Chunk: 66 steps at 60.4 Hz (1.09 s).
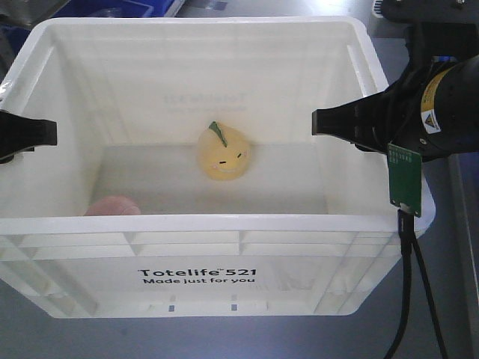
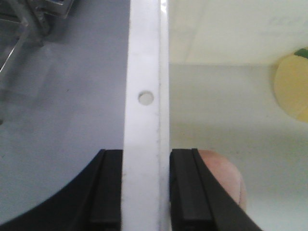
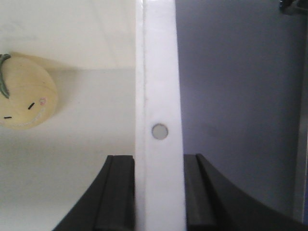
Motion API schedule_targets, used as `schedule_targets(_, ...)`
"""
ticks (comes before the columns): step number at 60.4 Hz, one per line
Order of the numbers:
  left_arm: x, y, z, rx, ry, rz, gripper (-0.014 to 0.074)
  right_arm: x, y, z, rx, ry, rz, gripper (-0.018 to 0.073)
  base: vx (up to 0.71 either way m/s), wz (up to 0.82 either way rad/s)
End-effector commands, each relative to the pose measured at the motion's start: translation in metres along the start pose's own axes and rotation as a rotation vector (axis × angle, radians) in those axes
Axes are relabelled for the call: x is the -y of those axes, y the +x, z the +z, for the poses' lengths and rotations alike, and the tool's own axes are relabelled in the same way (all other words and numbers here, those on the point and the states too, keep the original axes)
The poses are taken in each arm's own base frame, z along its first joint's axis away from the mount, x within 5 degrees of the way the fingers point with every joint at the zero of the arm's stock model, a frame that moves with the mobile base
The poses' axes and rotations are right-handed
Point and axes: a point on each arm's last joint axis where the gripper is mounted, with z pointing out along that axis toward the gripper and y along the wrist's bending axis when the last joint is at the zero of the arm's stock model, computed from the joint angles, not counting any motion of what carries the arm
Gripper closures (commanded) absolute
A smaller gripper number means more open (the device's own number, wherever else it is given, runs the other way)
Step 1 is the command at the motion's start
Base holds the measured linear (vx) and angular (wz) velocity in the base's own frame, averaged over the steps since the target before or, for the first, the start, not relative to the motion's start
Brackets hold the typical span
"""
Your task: Place moving items into box and shelve
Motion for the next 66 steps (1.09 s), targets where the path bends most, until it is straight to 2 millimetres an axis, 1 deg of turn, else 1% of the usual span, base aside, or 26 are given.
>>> schedule_targets(1, -0.0021, -0.0176, -0.0172, 0.165, 0.027, 0.018, 0.0451, 0.0085, -0.0201, -0.0217, 0.189, -0.016, -0.025, 0.0510, 0.14, -0.56)
schedule_targets(19, -0.0021, -0.0176, -0.0172, 0.165, 0.027, 0.018, 0.0451, 0.0085, -0.0201, -0.0217, 0.189, -0.016, -0.025, 0.0510, 0.15, -0.53)
schedule_targets(33, -0.0021, -0.0176, -0.0172, 0.165, 0.027, 0.018, 0.0451, 0.0085, -0.0201, -0.0217, 0.189, -0.016, -0.025, 0.0510, 0.19, -0.34)
schedule_targets(46, -0.0021, -0.0175, -0.0172, 0.165, 0.026, 0.018, 0.0451, 0.0088, -0.0198, -0.0216, 0.186, -0.012, -0.025, 0.0510, 0.25, -0.13)
schedule_targets(66, -0.0021, -0.0175, -0.0172, 0.165, 0.026, 0.018, 0.0451, 0.0089, -0.0198, -0.0217, 0.186, -0.012, -0.025, 0.0510, 0.33, 0.03)
